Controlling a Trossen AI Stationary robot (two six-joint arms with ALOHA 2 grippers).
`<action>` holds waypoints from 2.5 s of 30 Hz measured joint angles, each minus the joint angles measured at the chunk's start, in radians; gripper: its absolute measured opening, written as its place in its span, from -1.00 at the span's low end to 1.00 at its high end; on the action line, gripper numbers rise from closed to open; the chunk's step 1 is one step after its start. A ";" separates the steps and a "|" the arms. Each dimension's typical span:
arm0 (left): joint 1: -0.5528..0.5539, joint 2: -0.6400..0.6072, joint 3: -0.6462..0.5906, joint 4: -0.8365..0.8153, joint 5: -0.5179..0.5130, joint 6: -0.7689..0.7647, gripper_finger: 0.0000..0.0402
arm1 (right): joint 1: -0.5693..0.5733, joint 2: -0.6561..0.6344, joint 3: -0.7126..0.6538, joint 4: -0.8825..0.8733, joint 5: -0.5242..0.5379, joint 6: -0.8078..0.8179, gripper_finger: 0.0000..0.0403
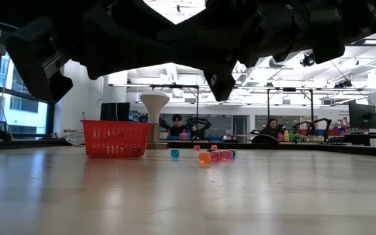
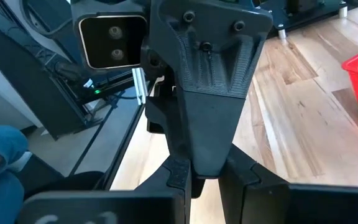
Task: Pick & Place Dice
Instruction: Put the green die into the red basket
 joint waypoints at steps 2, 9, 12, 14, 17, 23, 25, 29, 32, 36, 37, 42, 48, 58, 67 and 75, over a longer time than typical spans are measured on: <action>0.000 0.000 0.000 0.001 0.000 0.000 -0.24 | 0.000 0.000 0.001 0.000 0.000 0.000 -0.85; -0.007 0.000 0.001 -0.003 -0.030 0.001 -0.52 | 0.000 0.000 0.002 -0.001 -0.005 -0.007 -0.84; -0.008 0.000 0.001 -0.009 -0.032 -0.001 -0.58 | 0.000 0.000 0.002 0.002 -0.006 -0.007 -0.84; -0.008 0.000 0.001 -0.013 -0.032 -0.002 -0.56 | 0.000 0.000 0.002 0.008 -0.015 -0.007 -0.84; -0.008 -0.001 0.003 -0.016 -0.028 -0.002 -0.51 | 0.000 0.000 0.002 0.014 -0.023 -0.008 -0.84; -0.010 -0.001 0.003 -0.018 -0.038 -0.001 -0.54 | 0.000 0.000 0.002 0.018 -0.040 -0.008 -0.84; -0.019 -0.001 0.003 -0.018 -0.055 -0.001 -0.56 | 0.000 0.000 0.002 0.021 -0.043 -0.011 -0.84; -0.026 0.000 0.003 -0.012 -0.078 0.031 -0.57 | 0.000 0.000 0.002 0.025 -0.044 -0.028 -0.83; -0.034 0.000 0.003 -0.001 -0.093 0.049 -0.58 | 0.000 0.000 0.002 0.030 -0.046 -0.034 -0.83; -0.035 0.000 0.002 0.005 -0.096 0.056 -0.58 | 0.000 -0.001 0.002 0.031 -0.049 -0.037 -0.80; -0.035 0.000 0.002 0.006 -0.096 0.057 -0.58 | 0.000 -0.001 0.002 0.031 -0.051 -0.037 -0.79; -0.035 0.000 0.002 0.007 -0.097 0.074 -0.59 | -0.002 -0.002 0.002 0.036 -0.052 -0.060 -0.78; -0.042 -0.001 -0.001 0.020 -0.208 0.140 -0.61 | -0.051 -0.003 0.001 0.065 -0.094 -0.103 -0.80; -0.053 -0.001 -0.001 0.037 -0.317 0.214 -0.76 | -0.103 -0.005 0.001 0.093 -0.173 -0.135 -0.73; -0.058 -0.001 -0.002 0.070 -0.429 0.262 -0.76 | -0.205 -0.007 0.038 0.060 -0.351 -0.142 -0.71; -0.063 -0.001 0.000 0.071 -0.420 0.275 -0.77 | -0.203 -0.007 0.040 0.063 -0.351 -0.149 -0.47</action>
